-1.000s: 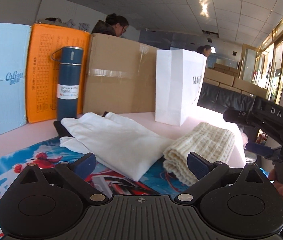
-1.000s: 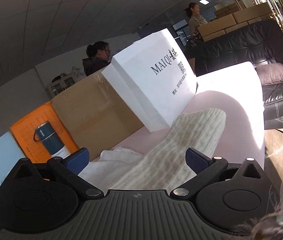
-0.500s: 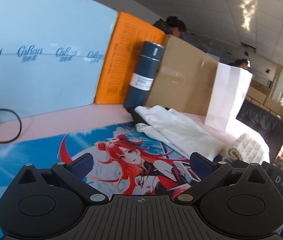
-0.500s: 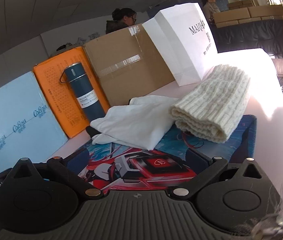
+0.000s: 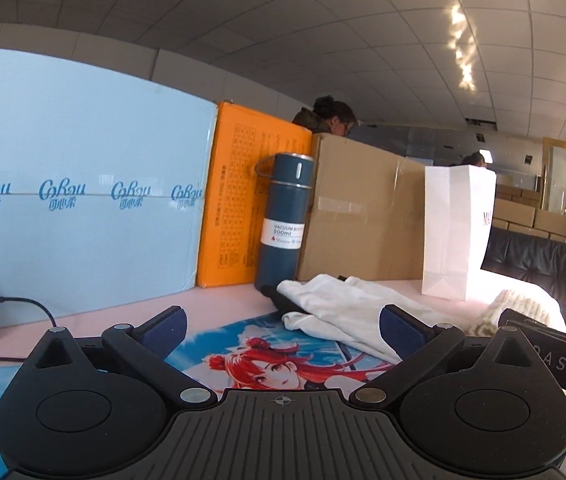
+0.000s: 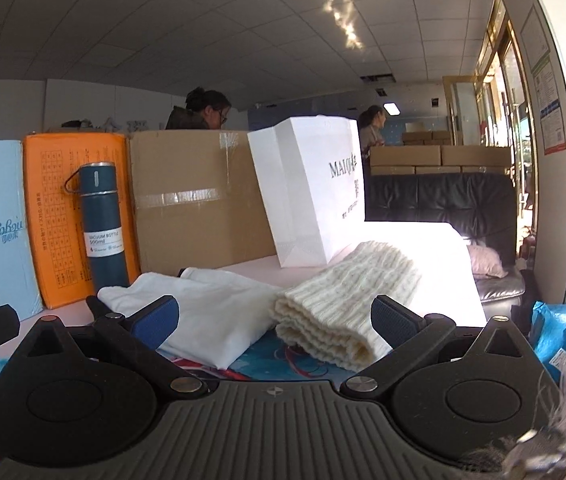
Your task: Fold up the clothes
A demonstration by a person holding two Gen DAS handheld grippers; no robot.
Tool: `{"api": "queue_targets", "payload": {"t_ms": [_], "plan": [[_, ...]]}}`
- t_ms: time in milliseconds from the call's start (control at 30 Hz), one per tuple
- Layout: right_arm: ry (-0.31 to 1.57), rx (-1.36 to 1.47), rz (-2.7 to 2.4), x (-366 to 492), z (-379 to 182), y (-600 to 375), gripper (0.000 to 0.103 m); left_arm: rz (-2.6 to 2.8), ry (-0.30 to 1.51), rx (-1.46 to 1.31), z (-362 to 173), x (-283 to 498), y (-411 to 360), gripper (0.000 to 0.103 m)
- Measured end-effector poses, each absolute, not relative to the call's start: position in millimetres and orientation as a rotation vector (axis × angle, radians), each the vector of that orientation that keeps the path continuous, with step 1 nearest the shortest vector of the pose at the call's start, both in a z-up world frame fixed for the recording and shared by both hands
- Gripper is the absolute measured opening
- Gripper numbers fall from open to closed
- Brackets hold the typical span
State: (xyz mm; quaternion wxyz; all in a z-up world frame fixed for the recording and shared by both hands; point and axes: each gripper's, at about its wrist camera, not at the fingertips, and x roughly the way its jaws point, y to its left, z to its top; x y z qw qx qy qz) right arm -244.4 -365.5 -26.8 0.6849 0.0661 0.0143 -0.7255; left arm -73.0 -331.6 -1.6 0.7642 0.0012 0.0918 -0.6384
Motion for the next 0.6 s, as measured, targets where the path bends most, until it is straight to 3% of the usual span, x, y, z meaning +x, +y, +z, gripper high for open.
{"api": "queue_targets", "payload": {"t_ms": [133, 600], "plan": [[-0.025, 0.078, -1.658, -247, -26, -359, 0.103, -1.383, 0.024, 0.031, -2, -88, -324, 0.103], [-0.027, 0.107, -1.607, -248, -26, -360, 0.103, -1.411, 0.082, 0.063, -4, -88, -332, 0.103]]}}
